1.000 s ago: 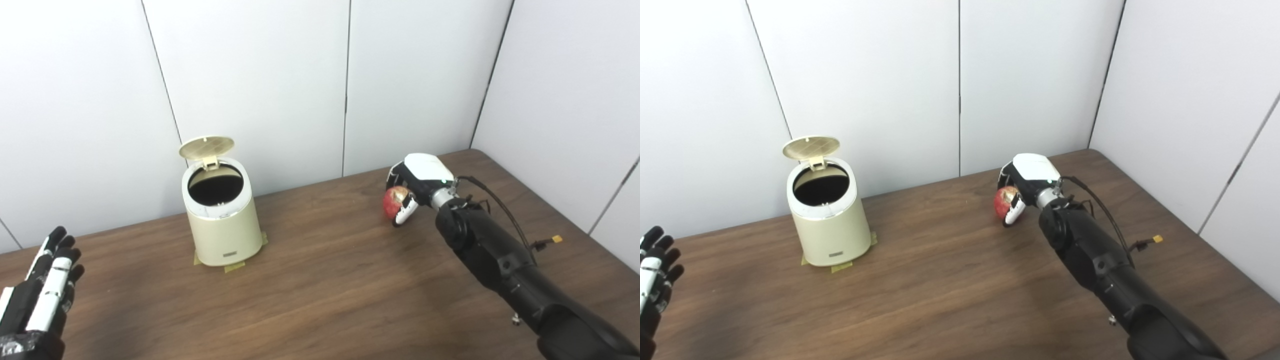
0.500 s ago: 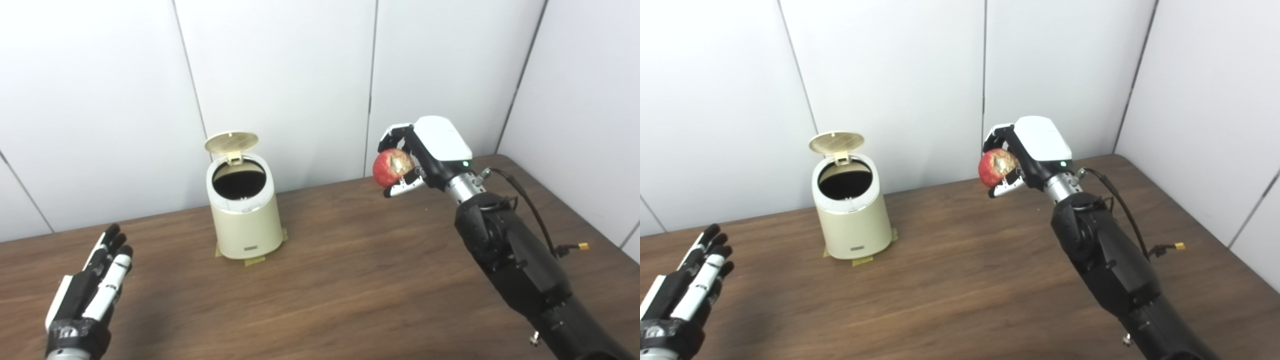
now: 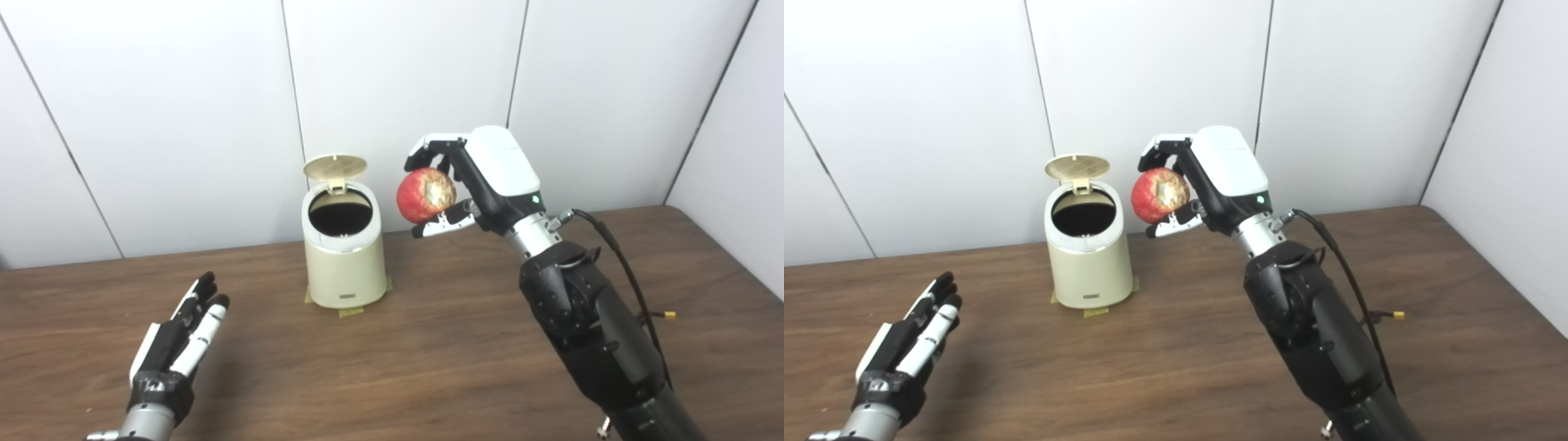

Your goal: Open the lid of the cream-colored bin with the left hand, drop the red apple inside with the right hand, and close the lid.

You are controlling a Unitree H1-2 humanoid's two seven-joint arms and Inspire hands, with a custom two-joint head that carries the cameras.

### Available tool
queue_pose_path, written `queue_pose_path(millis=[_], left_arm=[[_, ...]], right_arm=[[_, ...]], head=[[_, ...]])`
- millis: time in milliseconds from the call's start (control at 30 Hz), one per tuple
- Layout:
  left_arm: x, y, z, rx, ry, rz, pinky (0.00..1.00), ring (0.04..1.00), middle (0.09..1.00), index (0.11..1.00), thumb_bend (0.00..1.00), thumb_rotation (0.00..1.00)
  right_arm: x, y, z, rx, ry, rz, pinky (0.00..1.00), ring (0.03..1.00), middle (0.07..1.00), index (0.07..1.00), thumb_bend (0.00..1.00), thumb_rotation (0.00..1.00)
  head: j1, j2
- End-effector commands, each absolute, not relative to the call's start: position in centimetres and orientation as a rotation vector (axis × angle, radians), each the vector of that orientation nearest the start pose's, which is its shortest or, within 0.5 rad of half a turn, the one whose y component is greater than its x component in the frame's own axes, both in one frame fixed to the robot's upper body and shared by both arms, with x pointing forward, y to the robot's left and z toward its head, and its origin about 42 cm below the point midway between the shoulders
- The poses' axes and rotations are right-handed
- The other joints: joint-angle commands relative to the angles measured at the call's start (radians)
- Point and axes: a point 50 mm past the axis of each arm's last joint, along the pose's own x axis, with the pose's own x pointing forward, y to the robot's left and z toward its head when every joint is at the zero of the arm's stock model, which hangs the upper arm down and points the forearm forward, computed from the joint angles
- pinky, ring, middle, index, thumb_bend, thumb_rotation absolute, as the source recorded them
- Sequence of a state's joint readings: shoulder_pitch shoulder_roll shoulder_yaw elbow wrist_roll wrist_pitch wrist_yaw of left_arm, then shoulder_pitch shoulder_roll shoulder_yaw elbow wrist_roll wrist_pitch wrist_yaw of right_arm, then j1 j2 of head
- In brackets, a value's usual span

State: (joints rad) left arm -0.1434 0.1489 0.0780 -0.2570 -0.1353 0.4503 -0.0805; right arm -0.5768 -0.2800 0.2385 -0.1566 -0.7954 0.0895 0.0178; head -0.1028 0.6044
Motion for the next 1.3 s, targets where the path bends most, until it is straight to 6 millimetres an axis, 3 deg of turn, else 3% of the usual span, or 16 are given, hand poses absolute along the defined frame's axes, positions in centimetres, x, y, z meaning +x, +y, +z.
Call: queue_pose_path(millis=[0, 367, 667, 1267], left_arm=[[32.3, 25.5, 19.6, 0.030, -0.027, -0.076, 1.00, 0.994, 0.992, 0.982, 0.42, 0.53], [32.2, 24.6, 19.0, 0.044, -0.032, -0.066, 1.00, 0.979, 0.980, 0.967, 0.41, 0.51], [32.0, 24.4, 18.9, 0.048, -0.045, -0.065, 0.99, 0.958, 0.973, 0.971, 0.41, 0.52], [31.7, 24.4, 19.0, 0.047, -0.047, -0.057, 1.00, 0.962, 0.966, 0.971, 0.43, 0.53]], right_arm=[[40.7, -17.3, 34.4, -1.049, -0.785, -0.002, 0.31, 0.365, 0.496, 0.537, 0.51, 0.00], [43.9, -13.7, 34.0, -0.995, -0.808, 0.042, 0.33, 0.379, 0.508, 0.518, 0.51, 0.00], [46.3, -11.7, 33.2, -0.991, -0.782, 0.062, 0.31, 0.391, 0.506, 0.516, 0.50, 0.00], [49.3, -11.5, 31.3, -1.060, -0.675, 0.071, 0.32, 0.394, 0.505, 0.504, 0.50, 0.00]], head=[[0.009, -0.003], [0.079, -0.025], [0.092, -0.029], [0.084, -0.013]])
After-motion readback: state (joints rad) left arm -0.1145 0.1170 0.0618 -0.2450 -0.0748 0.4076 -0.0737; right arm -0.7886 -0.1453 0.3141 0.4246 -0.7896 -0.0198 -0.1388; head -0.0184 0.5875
